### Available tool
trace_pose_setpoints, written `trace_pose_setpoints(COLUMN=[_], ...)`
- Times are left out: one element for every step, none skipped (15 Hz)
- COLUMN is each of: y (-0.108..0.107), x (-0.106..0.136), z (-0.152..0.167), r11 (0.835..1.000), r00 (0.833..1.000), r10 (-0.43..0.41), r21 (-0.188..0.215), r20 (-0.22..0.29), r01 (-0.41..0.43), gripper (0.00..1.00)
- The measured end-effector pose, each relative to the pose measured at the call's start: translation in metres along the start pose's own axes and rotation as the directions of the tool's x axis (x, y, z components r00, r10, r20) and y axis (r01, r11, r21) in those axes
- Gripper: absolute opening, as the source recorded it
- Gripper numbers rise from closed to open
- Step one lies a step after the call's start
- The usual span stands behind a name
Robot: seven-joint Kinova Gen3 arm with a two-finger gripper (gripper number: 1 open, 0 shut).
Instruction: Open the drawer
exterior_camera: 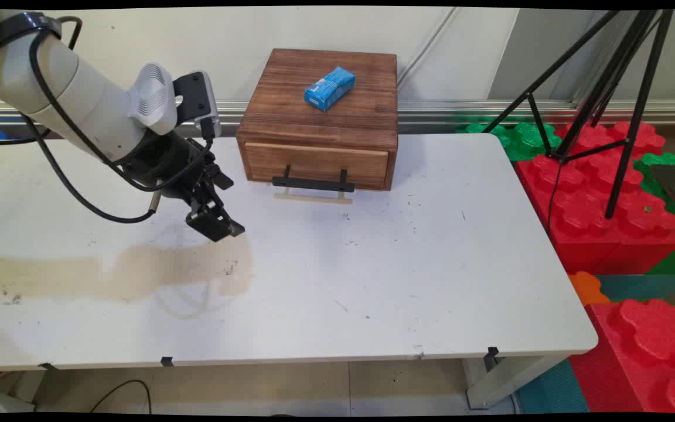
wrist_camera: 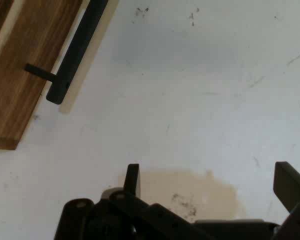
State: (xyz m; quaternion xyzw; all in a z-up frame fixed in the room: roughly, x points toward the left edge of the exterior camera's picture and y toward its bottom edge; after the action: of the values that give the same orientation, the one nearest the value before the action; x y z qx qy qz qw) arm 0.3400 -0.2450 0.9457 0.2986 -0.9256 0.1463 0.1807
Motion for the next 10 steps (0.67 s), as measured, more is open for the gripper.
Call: trace_pose_setpoints(y=[-0.001, -0.002, -0.003, -0.003, -0.003, -0.004, -0.004, -0.005, -0.006, -0.007], x=[0.001, 0.004, 0.007, 0.010, 0.013, 0.016, 0.019, 0.022, 0.025, 0.028], z=[0.001, 0.003, 0.005, 0.006, 0.010, 0.012, 0.016, 0.018, 0.022, 0.025], r11=[1.000, 1.000, 1.000, 1.000, 0.999, 0.999, 0.999, 0.998, 0.998, 0.997], r00=[1.000, 1.000, 1.000, 1.000, 1.000, 1.000, 1.000, 0.999, 0.999, 0.999], r10=[0.003, 0.008, 0.011, 0.013, 0.018, 0.021, 0.024, 0.026, 0.028, 0.031], r21=[0.005, 0.012, 0.020, 0.025, 0.032, 0.037, 0.044, 0.050, 0.059, 0.065], r20=[0.001, 0.003, 0.004, 0.006, 0.011, 0.013, 0.017, 0.018, 0.021, 0.021], r01=[-0.003, -0.008, -0.011, -0.014, -0.018, -0.021, -0.025, -0.027, -0.030, -0.032], gripper=[1.00, 1.00, 1.00, 1.00, 1.00, 1.00, 1.00, 1.00, 1.00, 1.00])
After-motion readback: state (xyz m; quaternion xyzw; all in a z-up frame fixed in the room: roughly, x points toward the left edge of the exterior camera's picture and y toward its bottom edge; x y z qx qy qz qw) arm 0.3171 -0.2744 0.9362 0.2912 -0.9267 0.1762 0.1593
